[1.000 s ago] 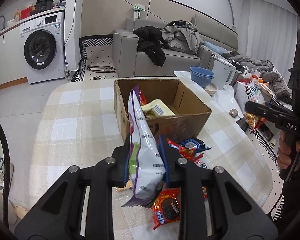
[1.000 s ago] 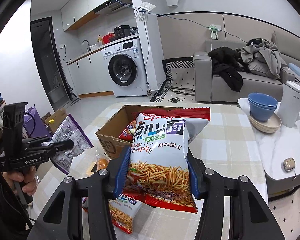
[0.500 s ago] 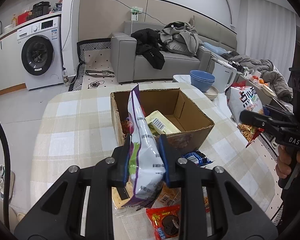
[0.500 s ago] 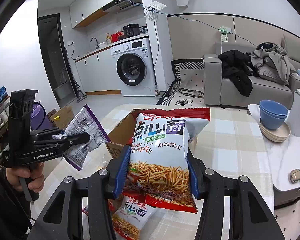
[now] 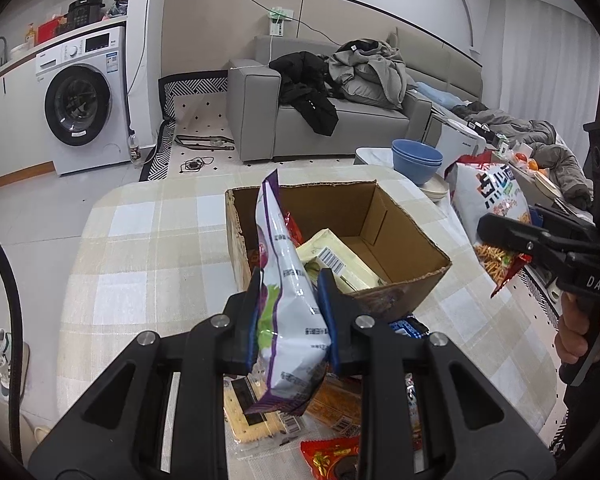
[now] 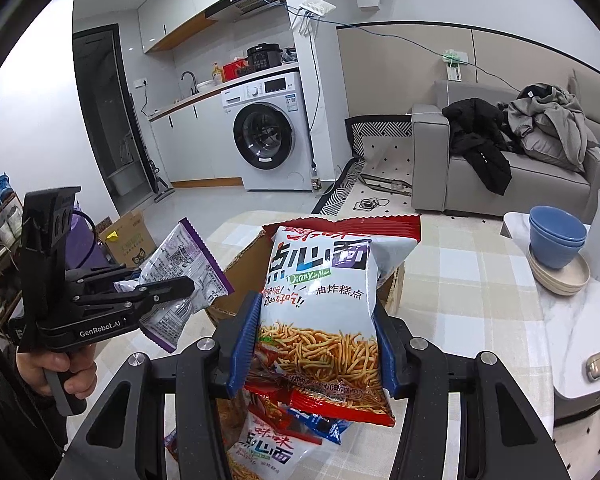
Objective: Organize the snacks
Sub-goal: 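Carry the purple-edged bag and noodle bag over the open cardboard box, then open the left tool dropping the purple-edged bag while the right tool releases the noodle bag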
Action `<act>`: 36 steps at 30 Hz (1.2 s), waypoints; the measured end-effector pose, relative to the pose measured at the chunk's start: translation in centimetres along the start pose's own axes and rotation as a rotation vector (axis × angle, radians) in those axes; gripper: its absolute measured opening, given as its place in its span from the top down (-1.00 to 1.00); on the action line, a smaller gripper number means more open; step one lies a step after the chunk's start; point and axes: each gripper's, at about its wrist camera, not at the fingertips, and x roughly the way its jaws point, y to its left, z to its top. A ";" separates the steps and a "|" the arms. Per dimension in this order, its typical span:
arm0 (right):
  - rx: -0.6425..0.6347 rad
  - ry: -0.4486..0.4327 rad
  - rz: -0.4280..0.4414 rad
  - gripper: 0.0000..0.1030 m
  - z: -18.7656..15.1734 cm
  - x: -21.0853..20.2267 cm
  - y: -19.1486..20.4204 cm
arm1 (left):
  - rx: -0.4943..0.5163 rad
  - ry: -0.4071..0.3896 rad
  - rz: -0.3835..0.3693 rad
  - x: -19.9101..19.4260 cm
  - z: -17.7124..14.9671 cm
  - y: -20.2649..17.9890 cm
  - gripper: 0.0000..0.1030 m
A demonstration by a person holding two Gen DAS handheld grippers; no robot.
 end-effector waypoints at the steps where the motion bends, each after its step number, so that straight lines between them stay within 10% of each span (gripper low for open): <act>1: 0.000 0.004 0.000 0.00 0.0 0.3 0.1 | -0.002 0.002 -0.001 0.3 0.1 0.1 0.57; 36: -0.106 0.038 -0.141 -0.18 0.4 6.2 0.8 | 0.006 0.024 -0.005 6.3 3.3 -1.2 0.55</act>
